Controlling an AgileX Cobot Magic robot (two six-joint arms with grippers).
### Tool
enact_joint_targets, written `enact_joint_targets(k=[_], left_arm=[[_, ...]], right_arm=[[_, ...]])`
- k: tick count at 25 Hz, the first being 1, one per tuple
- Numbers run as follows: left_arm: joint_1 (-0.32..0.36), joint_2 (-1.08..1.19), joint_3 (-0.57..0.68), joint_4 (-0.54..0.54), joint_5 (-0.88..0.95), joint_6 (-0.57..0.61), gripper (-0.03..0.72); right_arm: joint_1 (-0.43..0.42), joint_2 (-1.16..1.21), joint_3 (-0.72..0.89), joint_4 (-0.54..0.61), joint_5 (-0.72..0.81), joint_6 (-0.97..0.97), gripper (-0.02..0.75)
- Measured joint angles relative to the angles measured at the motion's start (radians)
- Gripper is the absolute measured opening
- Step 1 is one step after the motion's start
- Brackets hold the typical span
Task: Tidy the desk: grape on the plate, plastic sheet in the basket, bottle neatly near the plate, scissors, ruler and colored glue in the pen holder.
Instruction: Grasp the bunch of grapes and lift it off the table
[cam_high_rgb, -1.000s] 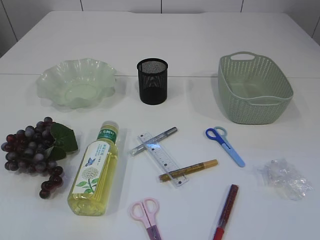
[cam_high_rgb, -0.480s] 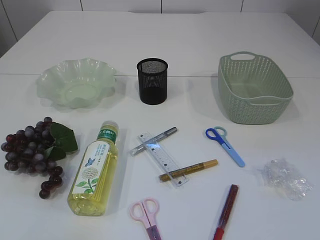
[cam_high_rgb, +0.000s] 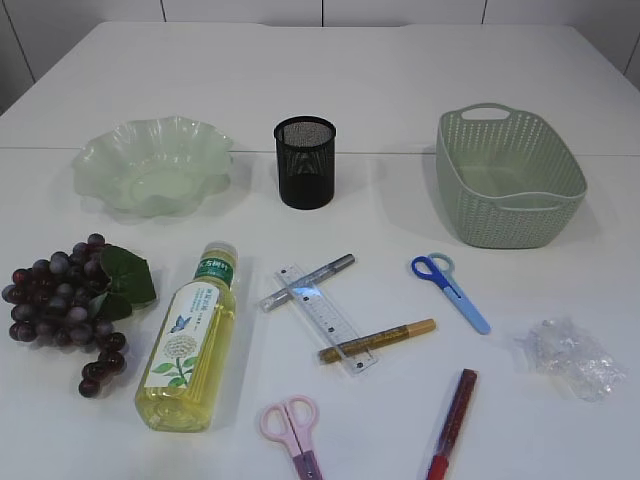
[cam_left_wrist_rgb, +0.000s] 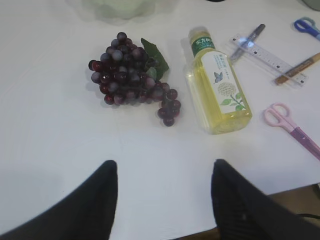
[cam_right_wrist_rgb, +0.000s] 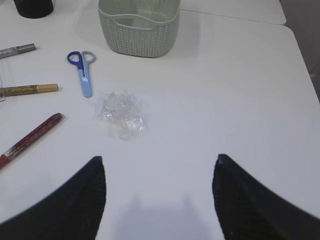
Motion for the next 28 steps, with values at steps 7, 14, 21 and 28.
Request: enact_joint_targets(k=[7, 14, 21, 28], left_arm=[[0.0, 0.232, -0.083, 0.0, 0.045, -0.034, 0.435], [0.0, 0.362, -0.141, 0.012, 0.052, -0.11, 0.441], [0.0, 0.555, -0.238, 0.084, 0.117, -0.258, 0.554], [0.0, 0.805, -0.423, 0.098, 0.145, -0.276, 0.575]], right_arm=[[0.0, 0.0, 0.0, 0.0, -0.002, 0.0, 0.522], [0.0, 0.0, 0.0, 0.0, -0.002, 0.0, 0.522], [0.0, 0.0, 0.0, -0.009, -0.002, 0.0, 0.522], [0.0, 0.003, 0.0, -0.025, -0.002, 0.027, 0.522]])
